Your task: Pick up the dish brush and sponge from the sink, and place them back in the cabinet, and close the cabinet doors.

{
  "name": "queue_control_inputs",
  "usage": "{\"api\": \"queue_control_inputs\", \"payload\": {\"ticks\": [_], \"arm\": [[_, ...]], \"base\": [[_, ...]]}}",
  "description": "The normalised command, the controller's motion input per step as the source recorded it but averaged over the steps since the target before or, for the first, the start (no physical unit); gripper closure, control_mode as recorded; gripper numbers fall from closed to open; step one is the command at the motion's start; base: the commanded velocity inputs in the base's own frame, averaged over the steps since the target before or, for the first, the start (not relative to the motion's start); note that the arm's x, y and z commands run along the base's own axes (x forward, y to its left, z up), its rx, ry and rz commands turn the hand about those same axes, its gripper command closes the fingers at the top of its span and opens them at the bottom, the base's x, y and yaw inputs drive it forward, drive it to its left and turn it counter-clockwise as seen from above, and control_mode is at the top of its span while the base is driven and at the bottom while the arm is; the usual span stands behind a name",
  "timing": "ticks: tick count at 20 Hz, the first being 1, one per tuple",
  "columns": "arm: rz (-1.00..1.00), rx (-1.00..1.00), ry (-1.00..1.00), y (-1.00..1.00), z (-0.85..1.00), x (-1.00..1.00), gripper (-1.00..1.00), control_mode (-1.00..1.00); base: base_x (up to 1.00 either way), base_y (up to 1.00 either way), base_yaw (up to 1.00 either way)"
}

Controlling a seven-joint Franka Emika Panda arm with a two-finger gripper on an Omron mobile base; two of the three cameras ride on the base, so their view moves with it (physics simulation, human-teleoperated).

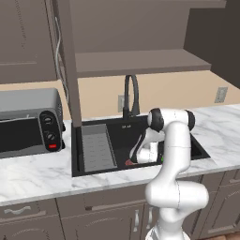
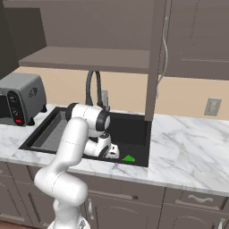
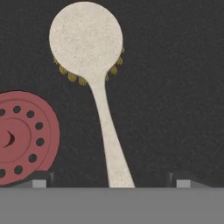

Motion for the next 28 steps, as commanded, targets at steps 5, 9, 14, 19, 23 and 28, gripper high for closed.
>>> {"api": "queue_control_inputs", "payload": {"ticks": [5,9,14,19,23,28], "arm": [[0.0,0.01,0.0,-0.17,0.0,0.01,1.0,-1.0],[0.0,0.0,0.0,-0.03,0.0,0.0,1.0,-1.0],[0.0,0.0,0.0,0.0,0.0,0.0,1.0,-1.0],[0.0,0.0,0.0,0.0,0.0,0.0,1.0,-1.0],[0.0,0.0,0.0,0.0,0.0,0.0,1.0,-1.0],[0.0,0.0,0.0,0.0,0.0,0.0,1.0,-1.0]], "base": [[0.0,0.0,0.0],[0.0,0.0,0.0],[0.0,0.0,0.0],[0.0,0.0,0.0],[0.0,0.0,0.0],[0.0,0.0,0.0]]}}
